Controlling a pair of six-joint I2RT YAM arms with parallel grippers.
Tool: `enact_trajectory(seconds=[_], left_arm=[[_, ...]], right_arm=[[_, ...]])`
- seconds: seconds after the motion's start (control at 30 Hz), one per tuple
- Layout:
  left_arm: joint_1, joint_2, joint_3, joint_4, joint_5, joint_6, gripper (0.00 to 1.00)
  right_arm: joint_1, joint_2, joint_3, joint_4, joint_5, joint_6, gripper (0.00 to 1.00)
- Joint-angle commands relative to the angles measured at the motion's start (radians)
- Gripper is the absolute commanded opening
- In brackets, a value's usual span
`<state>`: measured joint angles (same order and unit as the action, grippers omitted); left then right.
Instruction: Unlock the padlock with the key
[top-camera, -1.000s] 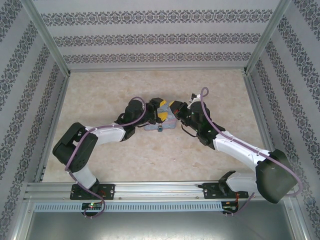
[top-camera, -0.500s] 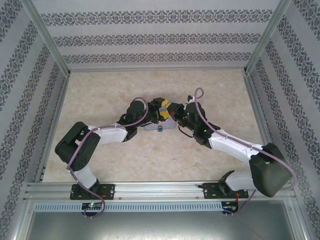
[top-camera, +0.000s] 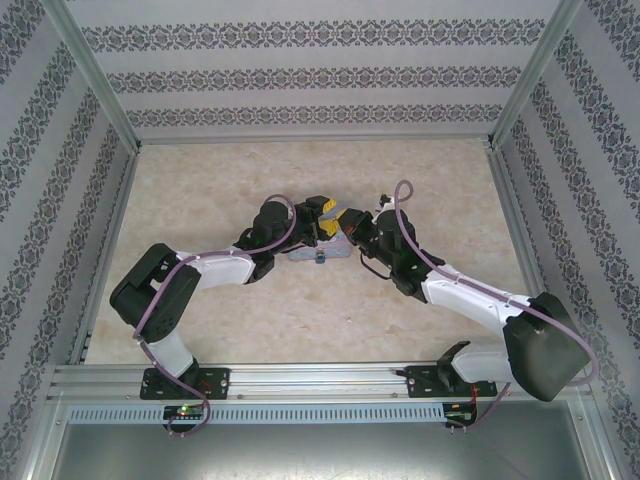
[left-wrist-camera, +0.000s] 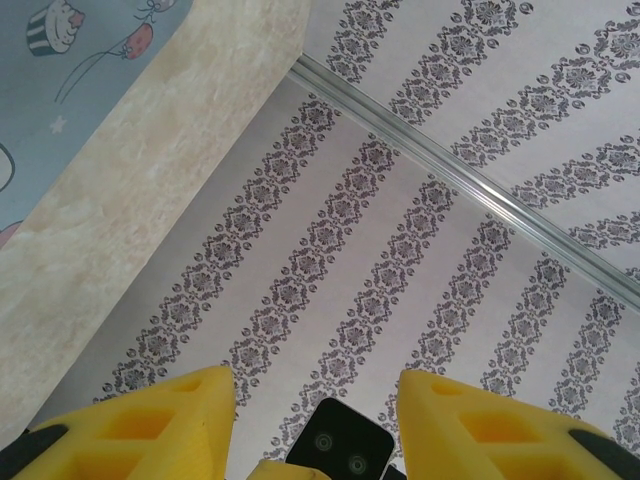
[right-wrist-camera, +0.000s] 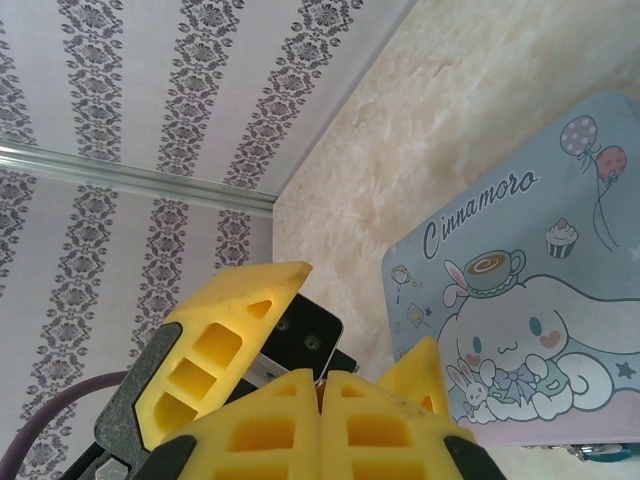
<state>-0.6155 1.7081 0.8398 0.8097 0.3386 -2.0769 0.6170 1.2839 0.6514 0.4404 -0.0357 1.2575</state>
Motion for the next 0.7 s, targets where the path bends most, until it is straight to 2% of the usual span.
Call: enact_trajectory(seconds=[0.0, 0.67], left_arm=[[-0.009, 0.018, -0.006, 0.034, -0.020, 0.007, 0.46], [-0.011, 0.028, 0.006, -0.001, -0.025, 0.037, 0.25]], right_arm=[[-0.011, -0.023, -0.018, 0.018, 0.029, 0.007, 0.00], [-0.025, -0.024, -0.042, 0.031, 0.028, 0.017, 0.00]])
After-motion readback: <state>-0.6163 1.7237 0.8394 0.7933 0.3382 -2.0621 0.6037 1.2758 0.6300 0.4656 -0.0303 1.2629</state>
